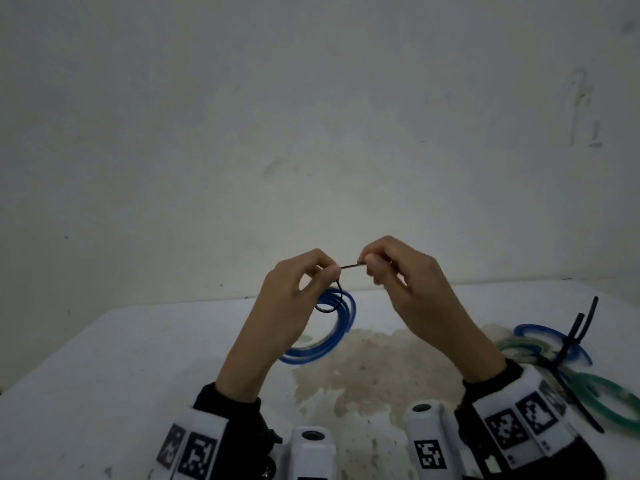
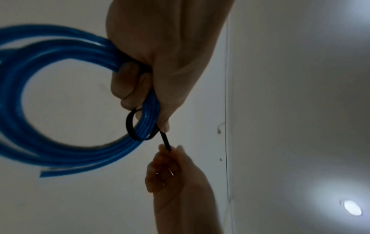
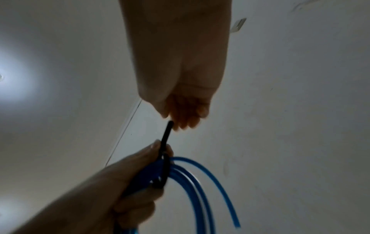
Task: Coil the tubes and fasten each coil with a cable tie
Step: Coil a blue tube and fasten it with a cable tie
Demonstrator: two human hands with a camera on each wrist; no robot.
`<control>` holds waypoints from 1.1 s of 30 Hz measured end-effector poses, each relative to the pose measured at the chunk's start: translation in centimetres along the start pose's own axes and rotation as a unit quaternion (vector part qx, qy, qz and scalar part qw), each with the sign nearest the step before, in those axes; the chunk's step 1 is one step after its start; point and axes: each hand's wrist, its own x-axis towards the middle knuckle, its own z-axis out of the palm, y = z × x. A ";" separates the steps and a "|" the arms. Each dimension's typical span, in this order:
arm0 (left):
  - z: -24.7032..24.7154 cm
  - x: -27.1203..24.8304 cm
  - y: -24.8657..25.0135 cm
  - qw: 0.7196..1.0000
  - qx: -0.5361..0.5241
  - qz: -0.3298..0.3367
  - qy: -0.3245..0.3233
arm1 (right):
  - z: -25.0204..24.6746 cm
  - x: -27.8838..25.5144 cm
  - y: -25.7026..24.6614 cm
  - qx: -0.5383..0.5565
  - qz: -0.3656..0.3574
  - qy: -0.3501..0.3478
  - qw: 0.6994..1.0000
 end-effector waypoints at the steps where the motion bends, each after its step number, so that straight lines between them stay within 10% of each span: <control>1: 0.1 0.0 -0.1 0.999 0.033 0.017 0.001 | -0.3 0.1 -0.1 0.027 0.055 -0.035 0.998; 16: -0.6 0.2 -0.5 0.990 0.029 0.126 0.052 | -1.6 0.5 -1.9 0.447 0.182 0.017 0.875; 22: -1.3 0.1 -0.3 0.999 0.020 0.044 0.015 | -2.6 0.6 -0.9 0.494 0.185 0.051 0.848; 33: -0.7 -0.3 -1.1 0.989 0.120 0.062 -0.057 | -3.7 -0.1 0.1 0.213 0.249 -0.162 0.931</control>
